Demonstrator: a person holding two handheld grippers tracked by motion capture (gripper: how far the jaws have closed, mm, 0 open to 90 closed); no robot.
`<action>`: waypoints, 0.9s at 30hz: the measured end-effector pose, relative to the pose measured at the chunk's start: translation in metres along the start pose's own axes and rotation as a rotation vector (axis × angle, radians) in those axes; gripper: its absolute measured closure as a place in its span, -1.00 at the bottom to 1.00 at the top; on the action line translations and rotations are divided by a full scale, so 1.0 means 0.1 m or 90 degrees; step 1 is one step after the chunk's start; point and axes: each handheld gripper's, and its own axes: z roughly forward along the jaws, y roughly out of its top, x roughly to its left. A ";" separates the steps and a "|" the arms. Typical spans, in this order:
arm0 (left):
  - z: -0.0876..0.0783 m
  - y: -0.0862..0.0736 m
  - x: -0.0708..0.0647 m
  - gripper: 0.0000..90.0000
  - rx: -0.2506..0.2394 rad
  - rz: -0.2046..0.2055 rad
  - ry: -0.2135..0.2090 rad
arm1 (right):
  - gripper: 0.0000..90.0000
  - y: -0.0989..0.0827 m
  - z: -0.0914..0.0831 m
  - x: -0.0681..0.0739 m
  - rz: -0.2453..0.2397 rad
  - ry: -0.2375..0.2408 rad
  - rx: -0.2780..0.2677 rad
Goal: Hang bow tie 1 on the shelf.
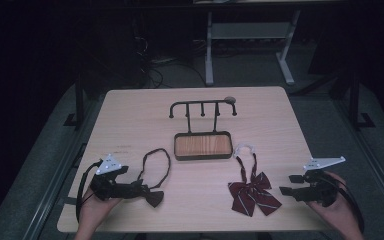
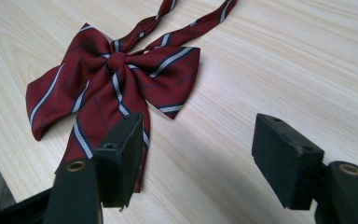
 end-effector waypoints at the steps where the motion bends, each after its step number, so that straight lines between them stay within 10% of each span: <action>1: 0.00 0.00 0.00 -0.46 0.000 0.000 0.000 | -0.24 0.00 0.01 0.01 -0.003 -0.001 0.003; 27: -0.05 -0.03 -0.06 -0.46 0.022 0.020 0.040 | -0.20 0.44 0.14 0.18 -0.044 0.000 0.054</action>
